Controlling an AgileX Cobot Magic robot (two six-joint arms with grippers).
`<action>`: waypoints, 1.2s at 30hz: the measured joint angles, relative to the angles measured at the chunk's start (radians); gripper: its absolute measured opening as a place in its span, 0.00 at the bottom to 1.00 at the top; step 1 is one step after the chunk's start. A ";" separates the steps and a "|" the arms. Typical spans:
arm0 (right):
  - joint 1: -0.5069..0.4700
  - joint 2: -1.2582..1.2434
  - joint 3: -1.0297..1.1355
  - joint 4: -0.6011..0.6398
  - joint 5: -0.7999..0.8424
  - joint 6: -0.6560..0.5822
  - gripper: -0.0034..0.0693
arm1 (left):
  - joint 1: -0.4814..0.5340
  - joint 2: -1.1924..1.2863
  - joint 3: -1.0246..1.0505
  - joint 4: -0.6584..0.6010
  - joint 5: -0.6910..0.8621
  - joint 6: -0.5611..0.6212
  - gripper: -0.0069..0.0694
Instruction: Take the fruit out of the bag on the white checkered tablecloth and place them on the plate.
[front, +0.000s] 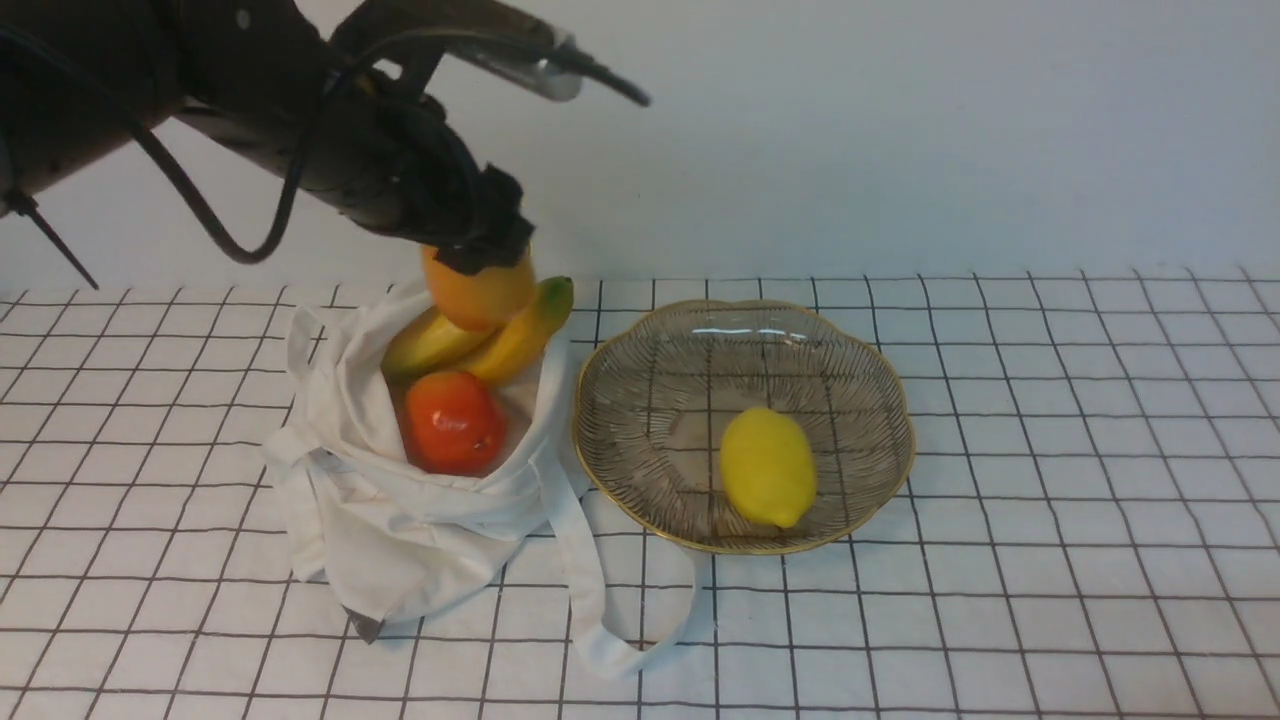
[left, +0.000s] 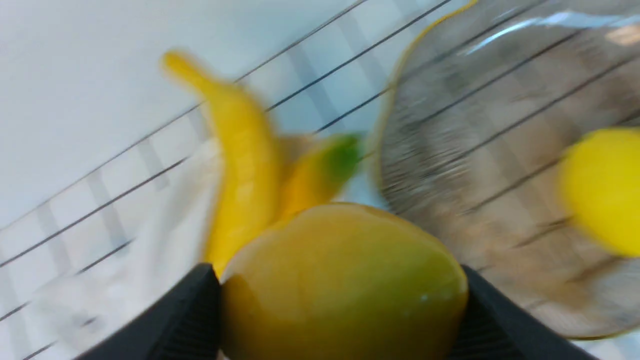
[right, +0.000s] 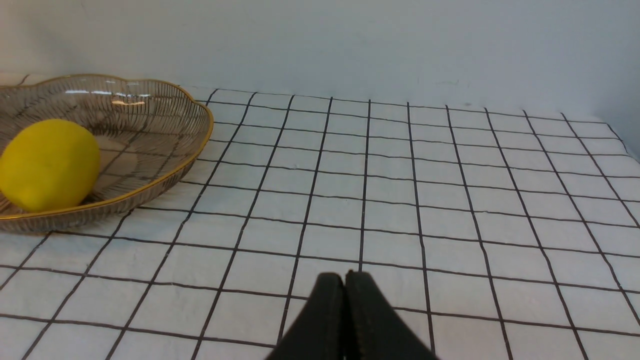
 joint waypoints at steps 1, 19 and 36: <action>0.000 0.000 0.000 0.000 0.000 0.000 0.03 | -0.019 0.000 -0.001 -0.027 0.000 0.013 0.73; 0.000 0.000 0.000 0.000 0.000 -0.003 0.03 | -0.152 0.278 -0.002 -0.136 -0.184 0.050 0.84; 0.000 0.000 0.000 0.000 0.000 -0.003 0.03 | -0.078 -0.125 -0.002 0.060 0.108 -0.169 0.37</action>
